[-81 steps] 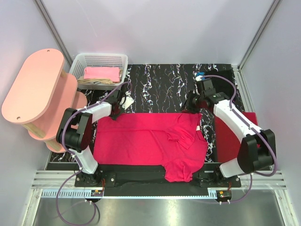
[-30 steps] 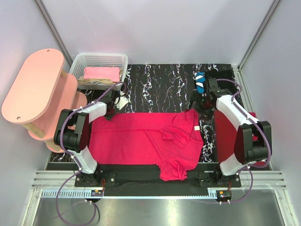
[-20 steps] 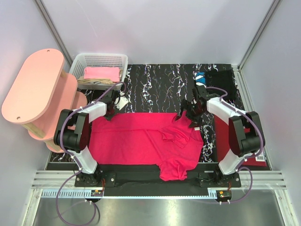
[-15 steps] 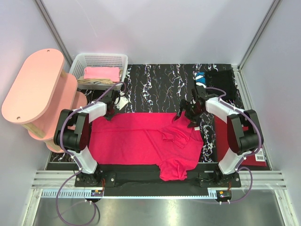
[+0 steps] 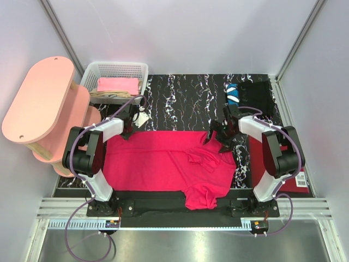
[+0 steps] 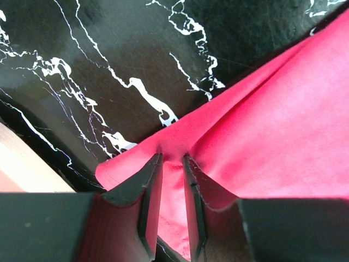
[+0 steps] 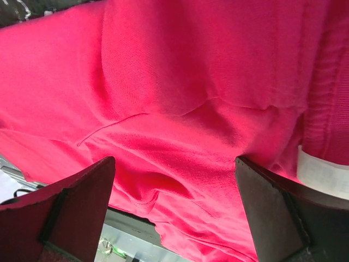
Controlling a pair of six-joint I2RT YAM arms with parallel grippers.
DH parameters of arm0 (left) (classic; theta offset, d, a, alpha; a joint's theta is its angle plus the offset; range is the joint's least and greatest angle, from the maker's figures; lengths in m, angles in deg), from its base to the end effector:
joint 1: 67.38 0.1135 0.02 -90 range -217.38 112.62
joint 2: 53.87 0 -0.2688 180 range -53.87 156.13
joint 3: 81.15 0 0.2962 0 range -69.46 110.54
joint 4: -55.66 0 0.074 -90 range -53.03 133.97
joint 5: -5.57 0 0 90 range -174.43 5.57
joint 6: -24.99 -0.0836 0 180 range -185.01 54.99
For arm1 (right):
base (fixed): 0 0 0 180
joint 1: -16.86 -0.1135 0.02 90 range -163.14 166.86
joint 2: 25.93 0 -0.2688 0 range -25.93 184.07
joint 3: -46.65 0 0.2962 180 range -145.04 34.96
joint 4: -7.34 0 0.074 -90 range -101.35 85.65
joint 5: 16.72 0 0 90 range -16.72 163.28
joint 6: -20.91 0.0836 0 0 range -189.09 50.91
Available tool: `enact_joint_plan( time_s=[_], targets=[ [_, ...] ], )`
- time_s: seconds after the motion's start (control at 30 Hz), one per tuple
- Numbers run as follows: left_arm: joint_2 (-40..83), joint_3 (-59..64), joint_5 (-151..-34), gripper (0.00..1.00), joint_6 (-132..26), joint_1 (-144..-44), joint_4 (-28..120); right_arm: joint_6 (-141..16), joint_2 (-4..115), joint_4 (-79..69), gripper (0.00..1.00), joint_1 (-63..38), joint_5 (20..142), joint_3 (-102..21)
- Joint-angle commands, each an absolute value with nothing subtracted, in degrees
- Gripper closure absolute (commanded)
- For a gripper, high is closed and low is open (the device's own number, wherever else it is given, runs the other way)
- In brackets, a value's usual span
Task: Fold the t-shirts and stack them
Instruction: Fold the flattened tshirt in 1/3 of the way
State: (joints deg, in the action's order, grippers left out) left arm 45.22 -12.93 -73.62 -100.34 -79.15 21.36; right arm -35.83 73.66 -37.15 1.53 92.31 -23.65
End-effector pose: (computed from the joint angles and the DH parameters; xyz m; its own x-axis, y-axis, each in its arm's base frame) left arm 0.3774 -0.0626 0.0853 -0.6536 0.7164 -0.2442 0.6144 0.6906 0.3817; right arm 0.3456 0.1230 0.0867 -0.9596 0.2745 -0.0619 0.2254 0.8815 0.4150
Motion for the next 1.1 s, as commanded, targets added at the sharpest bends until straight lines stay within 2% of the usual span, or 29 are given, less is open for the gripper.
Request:
enact_joint_plan(
  time_s=[0.0,0.2,0.6,0.87,1.07],
  targets=[
    [43.7,-13.2,-73.8,0.74,-101.8,-77.8,22.3,-39.2,74.0,-41.2,0.0,5.0,84.4,-20.5],
    [44.6,-14.0,-73.9,0.74,-102.4,-76.9,23.3,-39.8,73.6,-42.6,0.0,7.6,83.5,-22.0],
    [46.5,-11.4,-75.0,0.74,-99.6,-77.8,21.3,-39.4,75.6,-42.2,0.0,7.6,89.7,-25.1],
    [38.9,-8.3,-75.2,0.73,-99.6,-78.6,15.6,-38.2,66.6,-45.7,0.0,7.6,91.7,-31.6],
    [34.9,-8.6,-75.2,0.72,-99.4,-78.6,13.3,-38.6,71.4,-46.4,0.0,7.6,91.3,-36.7]
  ],
)
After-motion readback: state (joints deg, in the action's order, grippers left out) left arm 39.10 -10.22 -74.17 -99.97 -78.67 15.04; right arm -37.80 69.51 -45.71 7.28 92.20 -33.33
